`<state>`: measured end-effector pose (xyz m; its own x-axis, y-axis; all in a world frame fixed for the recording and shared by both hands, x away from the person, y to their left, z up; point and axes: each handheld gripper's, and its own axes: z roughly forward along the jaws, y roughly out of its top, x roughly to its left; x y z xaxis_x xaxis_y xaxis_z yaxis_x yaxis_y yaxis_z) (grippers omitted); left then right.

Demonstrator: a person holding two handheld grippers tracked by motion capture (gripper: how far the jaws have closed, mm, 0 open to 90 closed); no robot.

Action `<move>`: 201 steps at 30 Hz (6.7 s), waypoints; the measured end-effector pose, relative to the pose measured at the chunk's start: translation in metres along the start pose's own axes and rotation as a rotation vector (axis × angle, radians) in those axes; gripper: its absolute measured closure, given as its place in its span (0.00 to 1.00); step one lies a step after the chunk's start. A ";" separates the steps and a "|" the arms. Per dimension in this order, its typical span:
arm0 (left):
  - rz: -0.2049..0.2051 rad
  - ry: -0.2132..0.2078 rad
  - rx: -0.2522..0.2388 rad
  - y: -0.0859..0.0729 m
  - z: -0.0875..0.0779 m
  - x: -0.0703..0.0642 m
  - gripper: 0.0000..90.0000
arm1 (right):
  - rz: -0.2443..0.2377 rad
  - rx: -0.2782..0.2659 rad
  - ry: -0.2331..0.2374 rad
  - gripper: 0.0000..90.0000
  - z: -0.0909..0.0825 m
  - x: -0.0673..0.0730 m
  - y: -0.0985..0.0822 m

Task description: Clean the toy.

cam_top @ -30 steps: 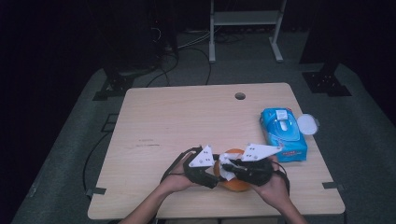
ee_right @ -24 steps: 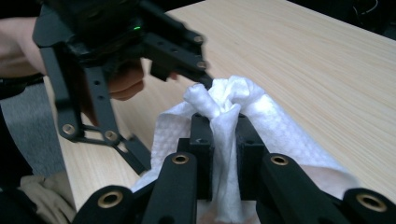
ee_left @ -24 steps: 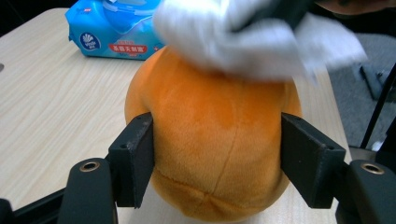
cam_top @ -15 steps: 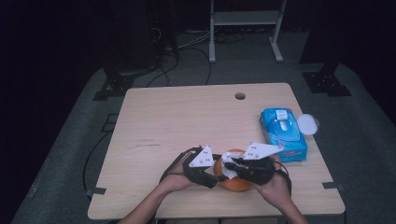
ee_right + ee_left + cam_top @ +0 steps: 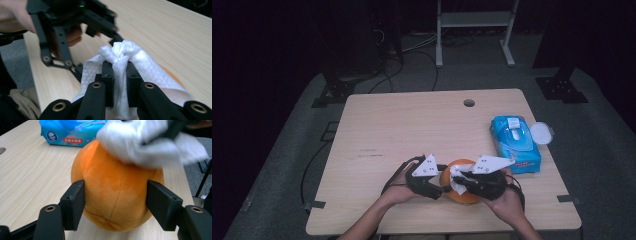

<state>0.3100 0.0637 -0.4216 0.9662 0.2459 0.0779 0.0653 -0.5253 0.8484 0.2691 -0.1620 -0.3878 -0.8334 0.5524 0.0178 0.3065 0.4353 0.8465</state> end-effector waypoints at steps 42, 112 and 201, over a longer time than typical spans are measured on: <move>-0.070 -0.056 -0.071 -0.003 0.005 0.014 0.19 | 0.101 0.000 -0.013 0.89 0.007 -0.022 -0.022; -0.107 -0.122 -0.059 -0.023 0.003 0.015 0.26 | 0.184 -0.011 0.043 0.87 0.000 -0.040 -0.041; -0.181 -0.126 -0.087 -0.023 -0.009 0.035 0.15 | 0.059 -0.020 0.043 0.88 -0.006 -0.026 -0.032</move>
<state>0.3405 0.0915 -0.4337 0.9646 0.2232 -0.1407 0.2236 -0.4082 0.8851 0.2782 -0.1950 -0.4124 -0.8333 0.5455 0.0899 0.3463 0.3884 0.8540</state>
